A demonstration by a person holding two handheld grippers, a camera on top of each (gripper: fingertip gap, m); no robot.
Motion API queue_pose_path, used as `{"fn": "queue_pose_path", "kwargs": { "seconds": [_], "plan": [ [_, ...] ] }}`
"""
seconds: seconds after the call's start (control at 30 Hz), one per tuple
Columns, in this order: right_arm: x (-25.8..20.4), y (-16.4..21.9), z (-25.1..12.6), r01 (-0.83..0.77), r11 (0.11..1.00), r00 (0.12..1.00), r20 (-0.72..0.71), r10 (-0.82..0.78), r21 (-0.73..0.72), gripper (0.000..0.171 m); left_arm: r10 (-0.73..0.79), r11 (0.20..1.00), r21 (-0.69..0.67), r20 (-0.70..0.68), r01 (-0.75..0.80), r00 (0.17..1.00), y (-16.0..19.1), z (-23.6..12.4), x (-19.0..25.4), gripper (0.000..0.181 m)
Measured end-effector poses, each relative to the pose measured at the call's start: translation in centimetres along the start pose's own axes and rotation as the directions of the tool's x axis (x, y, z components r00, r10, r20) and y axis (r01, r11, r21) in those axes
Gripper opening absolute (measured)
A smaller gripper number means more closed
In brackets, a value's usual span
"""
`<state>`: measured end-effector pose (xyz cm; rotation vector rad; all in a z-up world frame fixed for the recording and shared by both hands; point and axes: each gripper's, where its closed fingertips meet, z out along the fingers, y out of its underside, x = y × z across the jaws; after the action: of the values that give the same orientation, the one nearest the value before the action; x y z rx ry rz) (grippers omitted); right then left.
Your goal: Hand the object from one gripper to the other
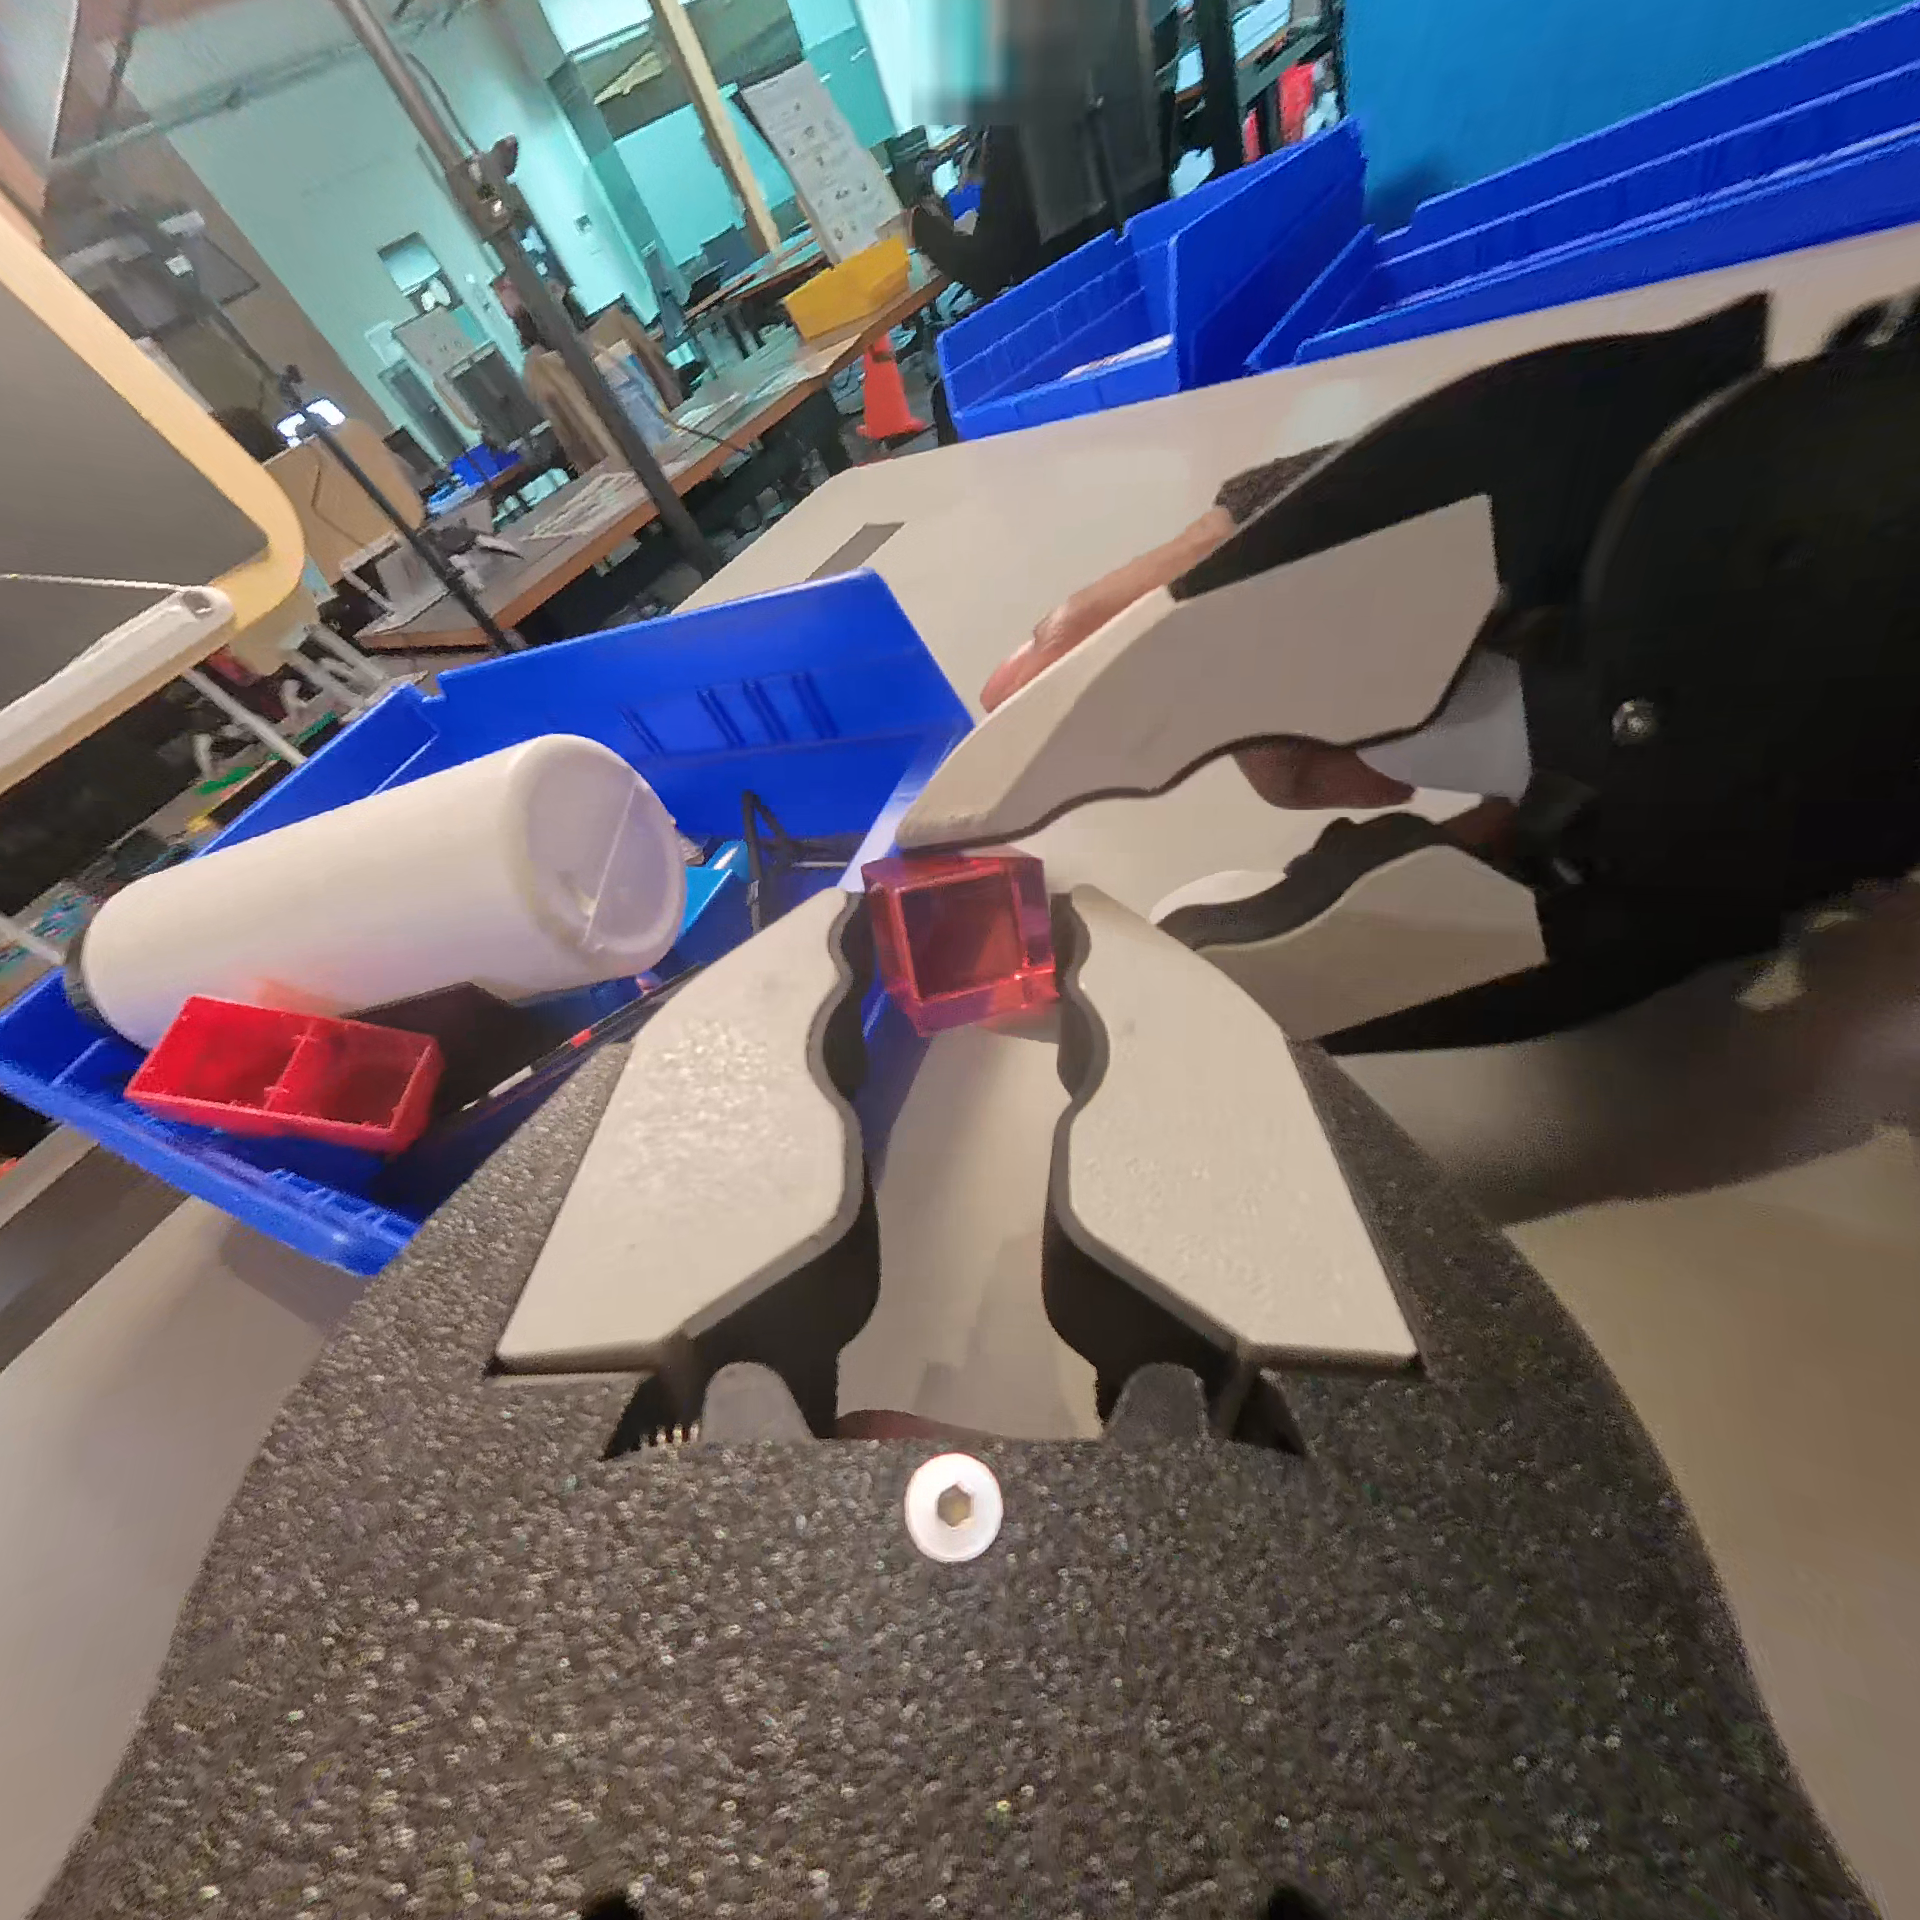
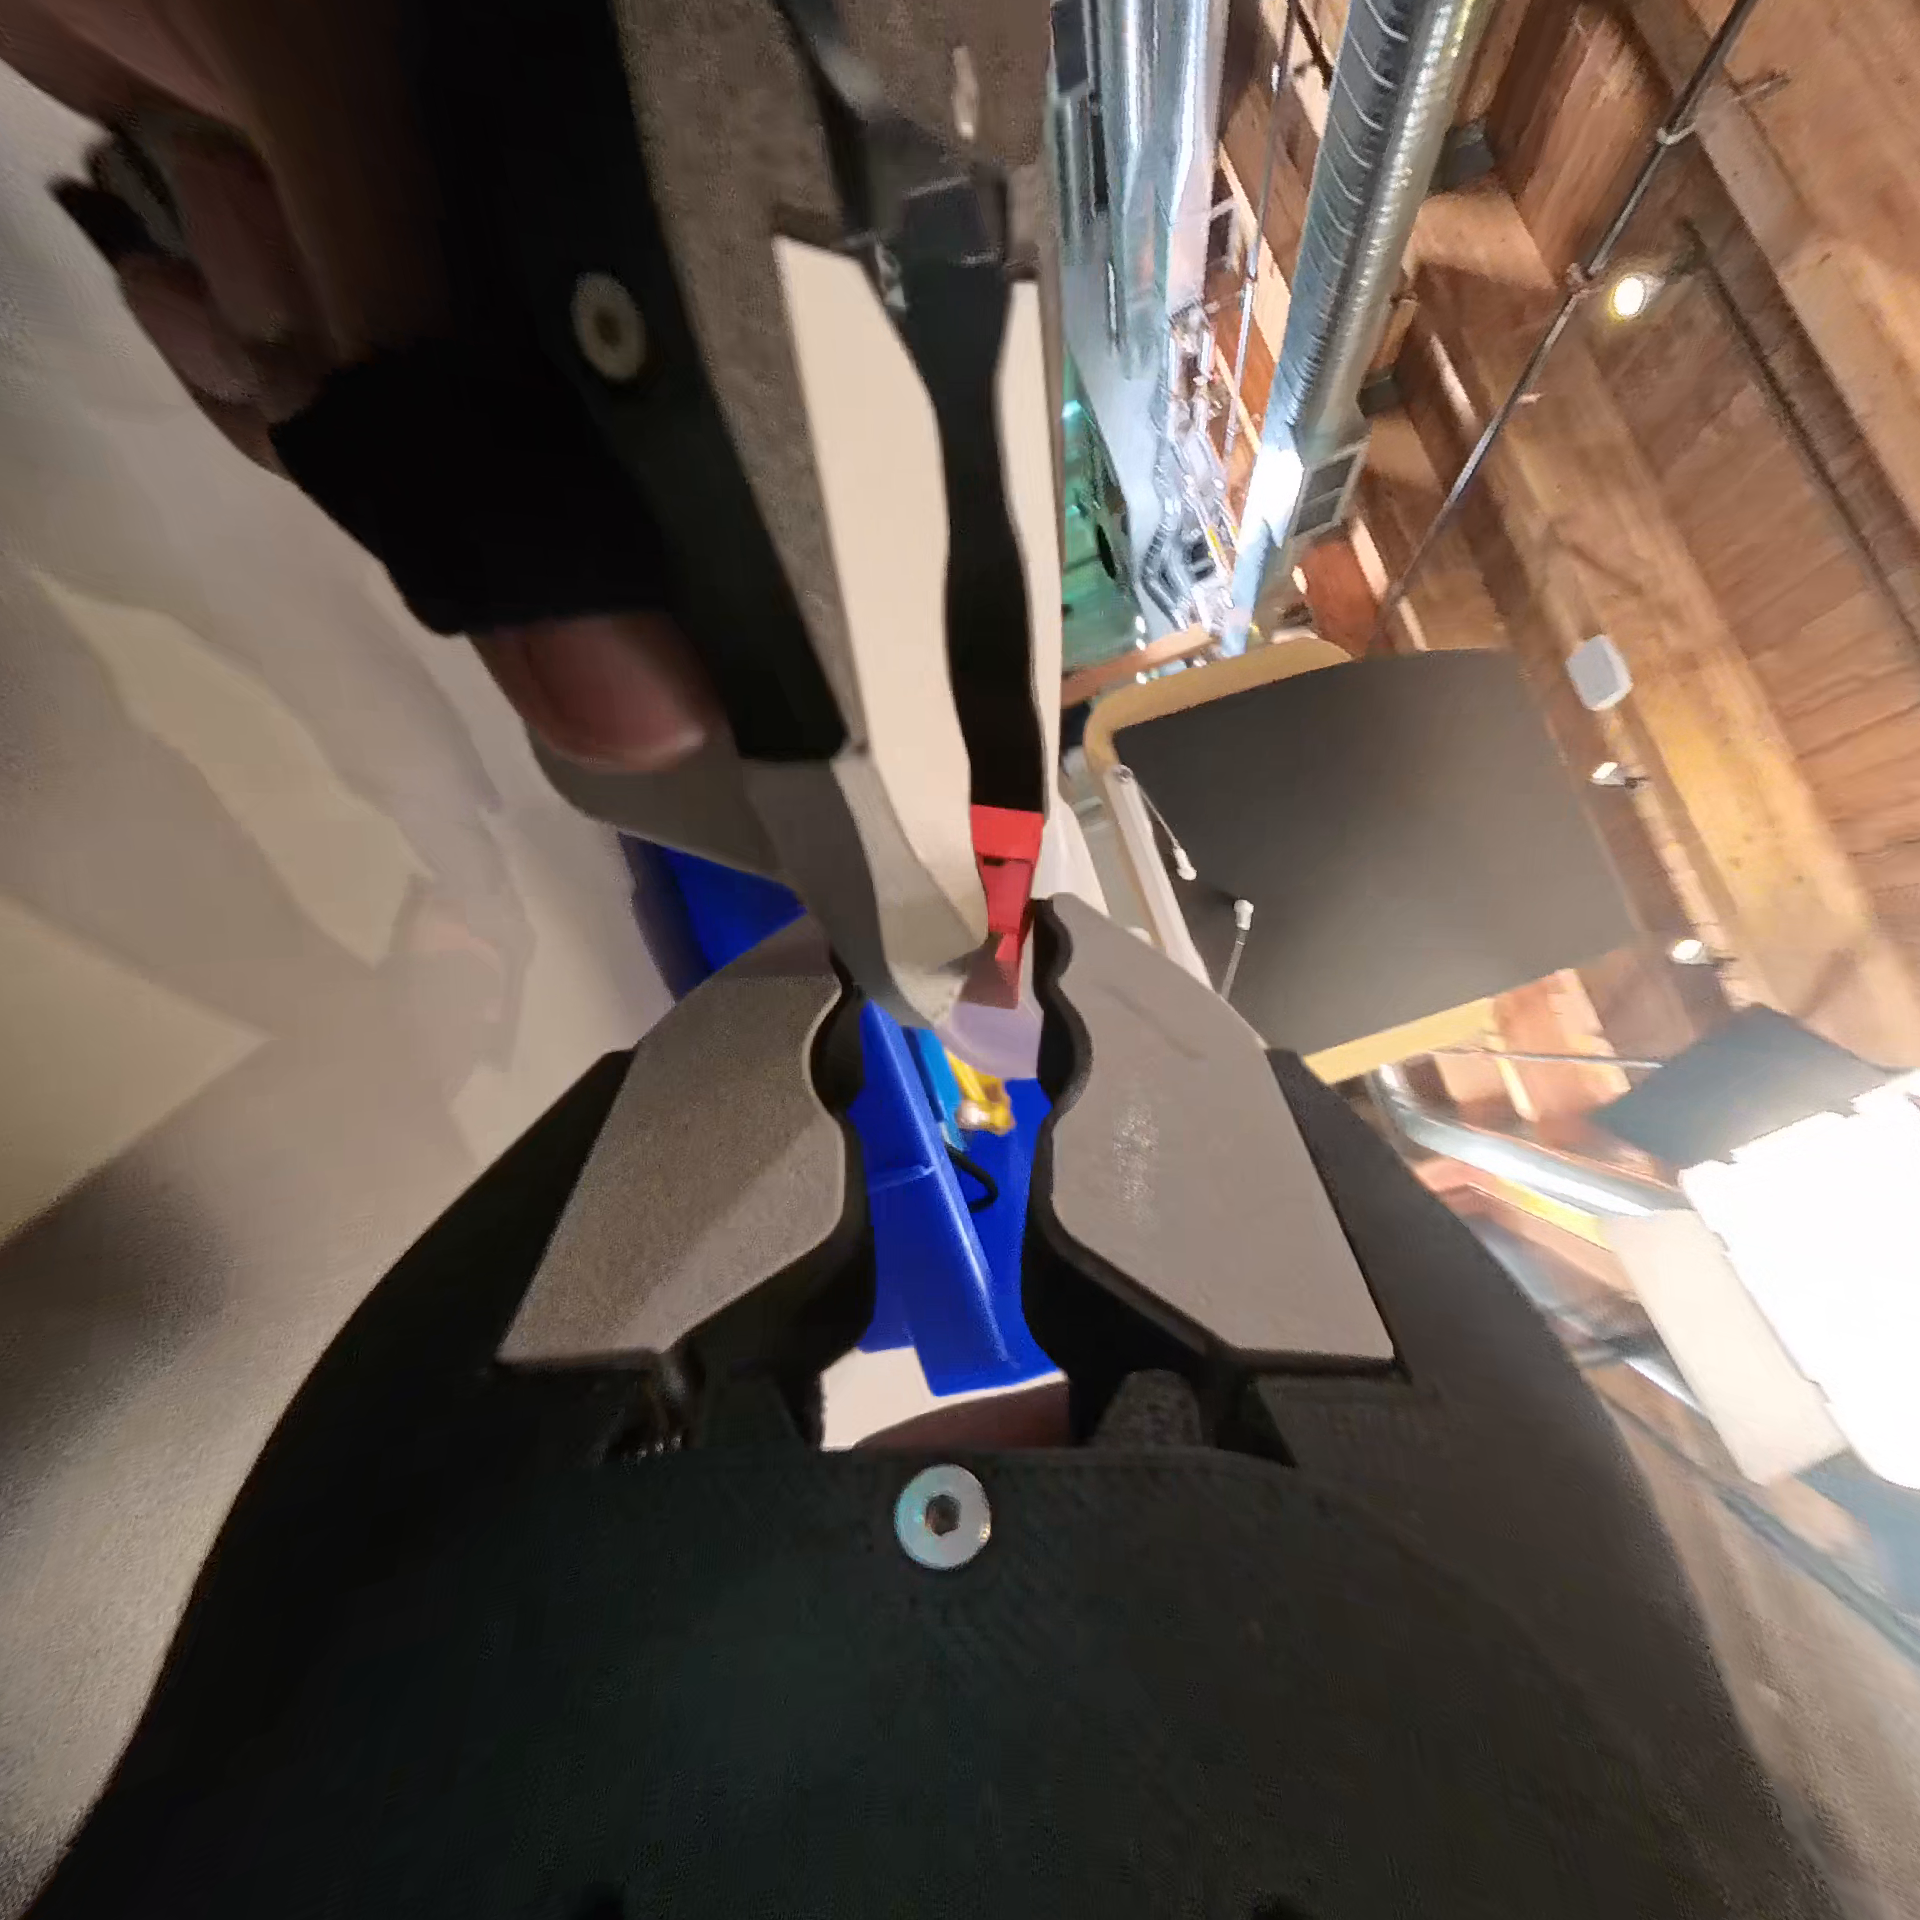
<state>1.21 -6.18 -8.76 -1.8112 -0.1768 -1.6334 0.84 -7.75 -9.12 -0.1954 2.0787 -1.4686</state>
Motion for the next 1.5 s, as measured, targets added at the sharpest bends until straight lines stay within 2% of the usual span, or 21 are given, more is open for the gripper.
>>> {"fn": "queue_pose_path", "kwargs": {
  "seconds": [0.07, 0.13, 0.23, 0.3, 0.4, 0.5, 0.6, 0.8, 0.93, 1.03, 1.13, 1.2, 1.3, 1.4, 1.5],
  "plan": [
    [0.2, 0.0, -0.5, -0.048, 0.997, 0.998, 0.045, 0.046, 0.056, 0.03, -0.051, 0.997, 0.046, -0.084, 0.055, 0.995, -0.6, -0.3, 0.4, 0.033],
    [0.3, -0.3, -1.4, -0.083, 0.987, 0.993, 0.094, 0.07, 0.139, 0.032, -0.143, 0.985, 0.058, -0.23, 0.161, 0.962, -1.0, -0.7, 1.2, 0.033],
    [0.5, -0.8, -2.8, -0.159, 0.958, 0.978, 0.172, 0.119, 0.239, 0.035, -0.303, 0.944, -0.015, -0.441, 0.33, 0.845, -0.9, -1.3, 2.5, 0.032],
    [0.3, -1.2, -3.3, -0.157, 0.95, 0.971, 0.217, 0.098, 0.27, 0.041, -0.393, 0.909, -0.11, -0.542, 0.402, 0.743, -0.3, -1.8, 3.3, 0.032],
    [-1.5, -1.4, -3.7, -0.042, 0.962, 0.962, 0.271, -0.034, 0.271, 0.041, -0.477, 0.869, -0.235, -0.632, 0.435, 0.611, 0.7, -2.6, 4.3, 0.031],
    [-2.7, -1.6, -3.8, 0.039, 0.961, 0.955, 0.272, -0.116, 0.274, 0.041, -0.51, 0.85, -0.274, -0.642, 0.45, 0.573, 1.0, -2.7, 4.5, 0.03],
    [-3.0, -2.1, -3.6, 0.028, 0.96, 0.959, 0.263, -0.104, 0.277, 0.041, -0.516, 0.843, -0.278, -0.659, 0.46, 0.548, 0.6, -2.8, 5.0, 0.03],
    [-2.1, -1.3, -2.5, 0.029, 0.981, 0.98, 0.19, -0.066, 0.192, 0.029, -0.498, 0.854, -0.216, -0.605, 0.473, 0.622, 0.4, -2.0, 4.2, 0.03],
    [0.1, 0.5, -1.4, -0.092, 0.993, 0.991, 0.107, 0.084, 0.07, 0.028, -0.4, 0.908, -0.08, -0.467, 0.412, 0.789, 0.2, -1.0, 1.9, 0.05],
    [0.7, 1.6, -0.8, -0.235, 0.972, 0.967, 0.103, 0.234, -0.002, 0.028, -0.201, 0.969, 0.075, -0.307, 0.234, 0.93, -0.8, -0.9, 0.1, 0.054],
    [0.2, 2.2, -0.4, -0.45, 0.891, 0.874, 0.17, 0.454, -0.066, 0.028, 0.063, 0.981, 0.19, -0.132, -0.037, 0.989, -2.0, -1.4, -0.6, 0.055],
    [-0.5, 2.4, -0.2, -0.589, 0.799, 0.765, 0.235, 0.599, -0.121, 0.028, 0.214, 0.956, 0.216, -0.043, -0.201, 0.976, -2.3, -1.6, -0.6, 0.055],
    [-0.5, 2.5, -0.1, -0.721, 0.67, 0.615, 0.282, 0.737, -0.178, 0.028, 0.396, 0.899, 0.183, 0.048, -0.398, 0.917, -1.9, -1.4, -0.4, 0.057],
    [-0.1, 2.4, -0.3, -0.833, 0.505, 0.426, 0.32, 0.846, -0.227, 0.028, 0.507, 0.849, 0.124, 0.081, -0.513, 0.858, -0.8, -0.8, -0.2, 0.062],
    [0.0, 1.4, -0.6, -0.896, 0.359, 0.243, 0.389, 0.889, -0.26, 0.028, 0.516, 0.846, 0.113, 0.073, -0.521, 0.854, -0.3, -0.4, 0.3, 0.067]
  ]
}}
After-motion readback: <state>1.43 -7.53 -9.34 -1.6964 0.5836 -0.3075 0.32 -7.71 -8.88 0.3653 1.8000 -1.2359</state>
